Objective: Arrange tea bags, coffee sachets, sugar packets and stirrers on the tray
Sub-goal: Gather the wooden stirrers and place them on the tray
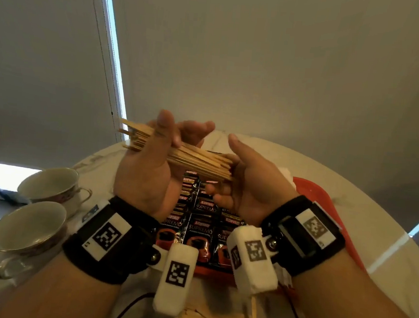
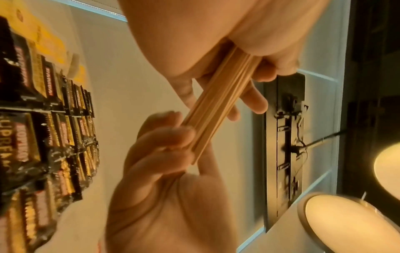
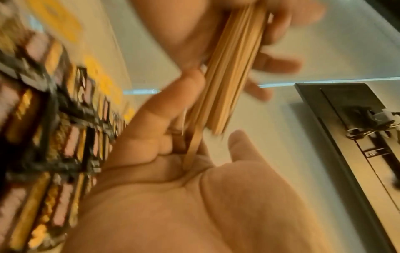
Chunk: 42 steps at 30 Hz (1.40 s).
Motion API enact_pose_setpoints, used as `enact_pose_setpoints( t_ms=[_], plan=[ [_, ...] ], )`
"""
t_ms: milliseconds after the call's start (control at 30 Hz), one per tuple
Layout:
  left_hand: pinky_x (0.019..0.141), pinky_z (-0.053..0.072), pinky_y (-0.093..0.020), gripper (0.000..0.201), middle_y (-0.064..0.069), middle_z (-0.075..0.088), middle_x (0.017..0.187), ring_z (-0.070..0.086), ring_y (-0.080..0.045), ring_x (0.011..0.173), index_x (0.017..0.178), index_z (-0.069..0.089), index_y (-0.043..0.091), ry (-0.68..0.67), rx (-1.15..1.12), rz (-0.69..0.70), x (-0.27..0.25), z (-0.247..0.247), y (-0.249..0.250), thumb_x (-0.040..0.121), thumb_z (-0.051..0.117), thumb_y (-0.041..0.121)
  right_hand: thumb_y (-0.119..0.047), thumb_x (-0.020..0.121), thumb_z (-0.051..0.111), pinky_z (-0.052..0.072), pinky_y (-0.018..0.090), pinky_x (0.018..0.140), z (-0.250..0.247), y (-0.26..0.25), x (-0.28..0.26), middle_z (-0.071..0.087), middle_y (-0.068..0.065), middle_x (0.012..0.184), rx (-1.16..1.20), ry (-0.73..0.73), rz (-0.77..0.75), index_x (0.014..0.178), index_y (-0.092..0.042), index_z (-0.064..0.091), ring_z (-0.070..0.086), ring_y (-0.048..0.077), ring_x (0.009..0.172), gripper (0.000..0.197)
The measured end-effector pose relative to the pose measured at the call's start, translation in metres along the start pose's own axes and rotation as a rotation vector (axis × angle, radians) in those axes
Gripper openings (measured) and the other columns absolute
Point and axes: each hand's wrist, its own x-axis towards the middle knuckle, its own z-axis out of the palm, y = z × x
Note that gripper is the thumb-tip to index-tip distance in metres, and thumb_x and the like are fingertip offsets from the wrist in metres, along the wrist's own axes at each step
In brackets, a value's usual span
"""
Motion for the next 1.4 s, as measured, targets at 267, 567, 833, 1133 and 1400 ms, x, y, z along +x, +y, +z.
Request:
enact_pose_setpoints(
  t_ms=[267, 567, 833, 1133, 1400],
  plan=[
    [0.079, 0.059, -0.063, 0.027, -0.013, 0.074, 0.121, 0.072, -0.048, 0.089, 0.084, 0.075, 0.019, -0.038, 0.296, -0.031, -0.012, 0.006, -0.001, 0.085, 0.074, 0.046, -0.036, 0.095, 0.066, 0.035, 0.015, 0.038, 0.006, 0.013, 0.01, 0.063, 0.004, 0.077, 0.079, 0.084, -0.091, 0.1, -0.01, 0.068, 0.045, 0.008, 0.049, 0.026],
    [0.087, 0.062, -0.042, 0.05, -0.006, 0.071, 0.12, 0.074, -0.026, 0.107, 0.125, 0.054, 0.009, -0.088, 0.58, 0.272, -0.011, 0.011, 0.014, 0.083, 0.08, 0.015, -0.028, 0.079, 0.073, 0.03, 0.013, 0.029, -0.001, 0.014, 0.015, 0.054, 0.002, 0.059, 0.204, 0.097, 0.091, 0.103, -0.007, 0.063, 0.039, 0.004, 0.036, 0.033],
    [0.093, 0.059, -0.037, 0.034, 0.003, 0.069, 0.13, 0.069, -0.016, 0.115, 0.128, 0.071, 0.012, -0.163, 0.934, 0.538, -0.009, 0.004, 0.023, 0.094, 0.076, 0.017, -0.032, 0.083, 0.072, 0.038, 0.014, 0.032, 0.008, 0.01, 0.011, 0.058, 0.004, 0.063, 0.186, 0.031, 0.141, 0.113, -0.007, 0.066, 0.045, 0.005, 0.038, 0.04],
    [0.094, 0.058, -0.03, 0.019, 0.006, 0.076, 0.117, 0.071, -0.007, 0.112, 0.11, 0.079, 0.012, -0.216, 0.941, 0.493, -0.009, 0.005, 0.027, 0.094, 0.072, 0.021, -0.035, 0.062, 0.08, 0.04, 0.015, 0.032, 0.008, 0.011, 0.009, 0.06, 0.005, 0.062, 0.198, 0.032, 0.085, 0.102, -0.008, 0.067, 0.046, 0.005, 0.039, 0.05],
    [0.07, 0.059, -0.05, 0.047, -0.012, 0.071, 0.083, 0.067, -0.039, 0.079, 0.108, 0.07, 0.018, -0.238, 0.185, 0.079, -0.009, 0.025, 0.012, 0.069, 0.095, 0.026, -0.025, 0.091, 0.066, 0.038, 0.014, 0.03, 0.004, 0.007, 0.009, 0.052, 0.003, 0.06, 0.25, -0.044, 0.103, 0.108, -0.008, 0.066, 0.044, 0.005, 0.039, 0.024]
  ],
)
